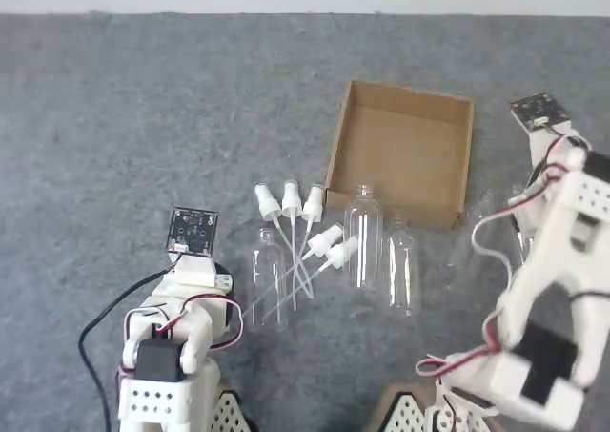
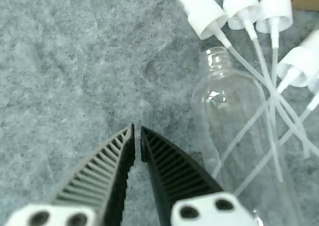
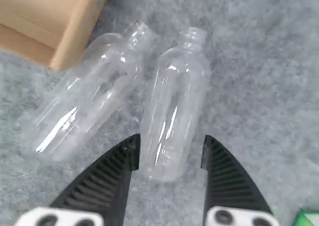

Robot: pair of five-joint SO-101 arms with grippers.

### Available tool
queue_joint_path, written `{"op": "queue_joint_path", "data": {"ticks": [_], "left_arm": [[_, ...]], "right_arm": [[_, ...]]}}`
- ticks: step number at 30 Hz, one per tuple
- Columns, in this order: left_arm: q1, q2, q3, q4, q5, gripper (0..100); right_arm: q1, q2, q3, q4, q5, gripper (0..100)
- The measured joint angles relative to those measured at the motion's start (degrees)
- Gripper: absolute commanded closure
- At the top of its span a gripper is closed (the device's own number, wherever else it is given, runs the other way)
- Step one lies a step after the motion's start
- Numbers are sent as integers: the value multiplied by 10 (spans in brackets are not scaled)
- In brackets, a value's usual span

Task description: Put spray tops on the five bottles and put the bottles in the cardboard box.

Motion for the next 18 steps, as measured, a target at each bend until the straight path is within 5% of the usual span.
{"op": "queue_joint_path", "data": {"ticks": [18], "left_arm": [[1, 0, 0, 0, 0, 987]], "right_arm": [[3, 215, -103, -63, 0, 875]]}}
